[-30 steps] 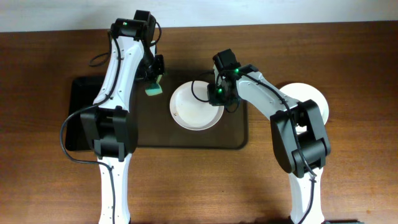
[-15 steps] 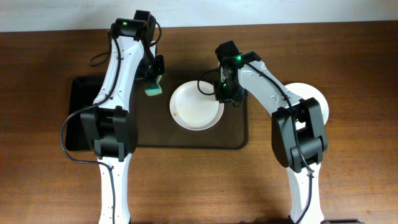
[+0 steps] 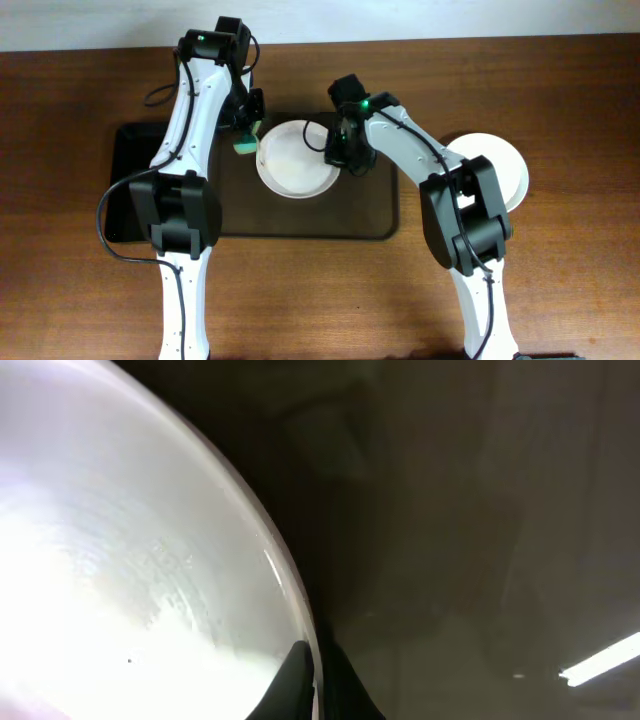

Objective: Clean dirty plates on tray and stack at the side
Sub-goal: 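Scrub the plate again with the sponge in the left gripper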

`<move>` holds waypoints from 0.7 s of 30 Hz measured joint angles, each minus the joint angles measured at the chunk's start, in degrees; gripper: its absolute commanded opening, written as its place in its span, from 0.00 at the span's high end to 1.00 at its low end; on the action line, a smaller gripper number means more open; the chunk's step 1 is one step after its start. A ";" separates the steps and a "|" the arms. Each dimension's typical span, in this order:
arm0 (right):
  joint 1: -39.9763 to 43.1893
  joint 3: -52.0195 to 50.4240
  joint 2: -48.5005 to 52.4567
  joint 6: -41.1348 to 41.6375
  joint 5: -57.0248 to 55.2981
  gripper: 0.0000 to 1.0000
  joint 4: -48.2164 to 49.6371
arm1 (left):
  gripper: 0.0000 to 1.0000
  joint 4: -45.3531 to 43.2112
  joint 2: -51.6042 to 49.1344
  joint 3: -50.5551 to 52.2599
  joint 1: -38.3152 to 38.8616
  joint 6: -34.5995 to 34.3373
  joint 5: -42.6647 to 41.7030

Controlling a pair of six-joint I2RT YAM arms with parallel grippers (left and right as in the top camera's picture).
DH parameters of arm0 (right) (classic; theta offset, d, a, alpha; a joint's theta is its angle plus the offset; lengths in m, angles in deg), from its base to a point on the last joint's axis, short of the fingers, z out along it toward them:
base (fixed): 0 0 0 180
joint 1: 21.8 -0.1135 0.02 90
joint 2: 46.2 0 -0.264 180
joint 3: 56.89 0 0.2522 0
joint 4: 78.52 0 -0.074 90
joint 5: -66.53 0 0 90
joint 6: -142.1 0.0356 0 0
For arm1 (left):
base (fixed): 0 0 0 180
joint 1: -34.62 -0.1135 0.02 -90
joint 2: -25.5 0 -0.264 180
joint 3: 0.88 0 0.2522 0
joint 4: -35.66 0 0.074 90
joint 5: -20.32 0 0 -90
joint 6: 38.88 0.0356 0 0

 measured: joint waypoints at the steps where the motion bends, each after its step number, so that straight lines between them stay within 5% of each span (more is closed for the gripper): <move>1: -0.17 0.00 0.11 1.92 -0.02 0.96 0.83 | 0.99 0.02 0.00 0.00 0.20 0.02 -0.33; 6: -0.17 0.00 0.20 10.05 -0.52 0.96 2.27 | 0.99 -1.29 0.00 0.13 3.76 0.02 -1.01; 16: -0.33 0.00 0.22 9.77 -1.14 0.96 2.80 | 0.99 -29.81 2.91 25.77 7.04 0.02 4.61; 21: -0.76 0.00 0.31 9.14 -0.37 0.96 3.45 | 1.00 -33.11 3.58 28.44 8.79 0.26 21.24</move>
